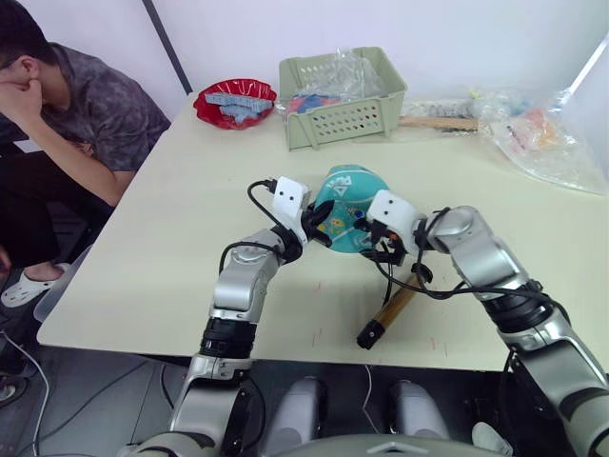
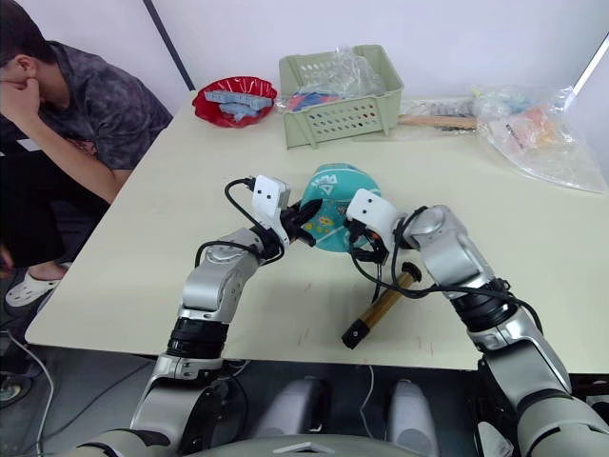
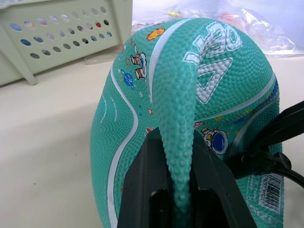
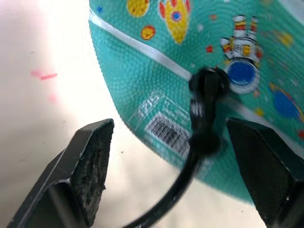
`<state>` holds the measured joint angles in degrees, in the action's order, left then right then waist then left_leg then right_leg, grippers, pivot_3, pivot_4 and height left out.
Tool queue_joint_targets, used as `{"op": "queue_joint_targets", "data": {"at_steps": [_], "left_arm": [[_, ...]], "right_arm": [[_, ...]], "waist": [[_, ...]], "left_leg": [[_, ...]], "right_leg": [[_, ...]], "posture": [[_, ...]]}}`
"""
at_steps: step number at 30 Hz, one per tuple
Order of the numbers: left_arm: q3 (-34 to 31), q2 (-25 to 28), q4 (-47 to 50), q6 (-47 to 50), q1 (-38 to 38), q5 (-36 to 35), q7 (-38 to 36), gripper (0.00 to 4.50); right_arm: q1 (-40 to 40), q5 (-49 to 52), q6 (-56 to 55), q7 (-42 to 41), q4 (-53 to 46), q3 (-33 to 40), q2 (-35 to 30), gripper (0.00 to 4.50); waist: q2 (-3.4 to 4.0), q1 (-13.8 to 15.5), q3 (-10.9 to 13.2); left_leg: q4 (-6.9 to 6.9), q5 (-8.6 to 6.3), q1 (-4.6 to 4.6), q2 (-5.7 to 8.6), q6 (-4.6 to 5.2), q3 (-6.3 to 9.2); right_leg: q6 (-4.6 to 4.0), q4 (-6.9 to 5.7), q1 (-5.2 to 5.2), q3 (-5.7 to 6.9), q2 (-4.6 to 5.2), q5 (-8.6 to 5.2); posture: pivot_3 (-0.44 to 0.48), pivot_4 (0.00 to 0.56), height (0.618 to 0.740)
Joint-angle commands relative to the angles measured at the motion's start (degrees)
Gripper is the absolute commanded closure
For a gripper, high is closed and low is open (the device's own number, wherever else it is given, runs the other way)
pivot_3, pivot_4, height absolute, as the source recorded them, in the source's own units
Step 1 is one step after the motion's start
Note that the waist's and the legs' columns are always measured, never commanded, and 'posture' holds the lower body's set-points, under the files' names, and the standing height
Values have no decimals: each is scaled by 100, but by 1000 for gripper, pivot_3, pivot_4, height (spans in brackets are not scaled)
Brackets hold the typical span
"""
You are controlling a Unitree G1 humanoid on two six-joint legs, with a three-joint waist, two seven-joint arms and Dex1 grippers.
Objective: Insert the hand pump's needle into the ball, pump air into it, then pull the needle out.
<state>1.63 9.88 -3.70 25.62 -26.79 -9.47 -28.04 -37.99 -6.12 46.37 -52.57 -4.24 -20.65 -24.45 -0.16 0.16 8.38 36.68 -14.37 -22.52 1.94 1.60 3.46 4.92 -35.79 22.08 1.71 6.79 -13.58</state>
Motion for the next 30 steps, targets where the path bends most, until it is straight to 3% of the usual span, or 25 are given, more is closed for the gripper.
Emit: {"op": "queue_joint_targets", "data": {"at_steps": [1, 7, 22, 24, 30], "left_arm": [[119, 31, -402, 187, 176, 50, 40, 4500], [214, 108, -260, 175, 169, 82, 12, 4500], [280, 182, -207, 272, -54, -27, -96, 4500], [313, 222, -204, 288, -92, -27, -148, 4500], [379, 314, -349, 251, -248, -6, -293, 4500]], "right_arm": [[91, 465, 19, -23, -618, 542, -89, 541], [1033, 1347, -633, -106, -1463, 1548, -369, 541], [3064, 2804, -2162, 312, -1768, 3751, -374, 541], [3391, 3211, -2387, 4, -1758, 4148, -439, 24], [4215, 3810, -2866, -586, -1765, 4609, -674, 3]], "waist": [[-4, 13, 10], [-36, 63, 48], [-29, 70, 93], [-25, 83, 98], [-31, 69, 104]], "left_leg": [[6, 1, -12, 2, -1, 1], [14, 0, -19, 2, 0, 9], [23, 0, -32, 2, 1, 1], [33, 0, -32, 1, 1, 4], [36, 0, -33, -1, 3, 7]], "right_leg": [[0, -2, 7, 1, -1, 1], [19, -2, 8, 6, -2, -11], [6, -3, 21, -11, -5, -1], [23, -10, 20, -10, -9, -11], [20, -9, 16, -10, -12, -10]], "posture": [[0, 150, 740], [0, 150, 740], [0, 150, 740], [0, 150, 740], [0, 150, 740]]}}
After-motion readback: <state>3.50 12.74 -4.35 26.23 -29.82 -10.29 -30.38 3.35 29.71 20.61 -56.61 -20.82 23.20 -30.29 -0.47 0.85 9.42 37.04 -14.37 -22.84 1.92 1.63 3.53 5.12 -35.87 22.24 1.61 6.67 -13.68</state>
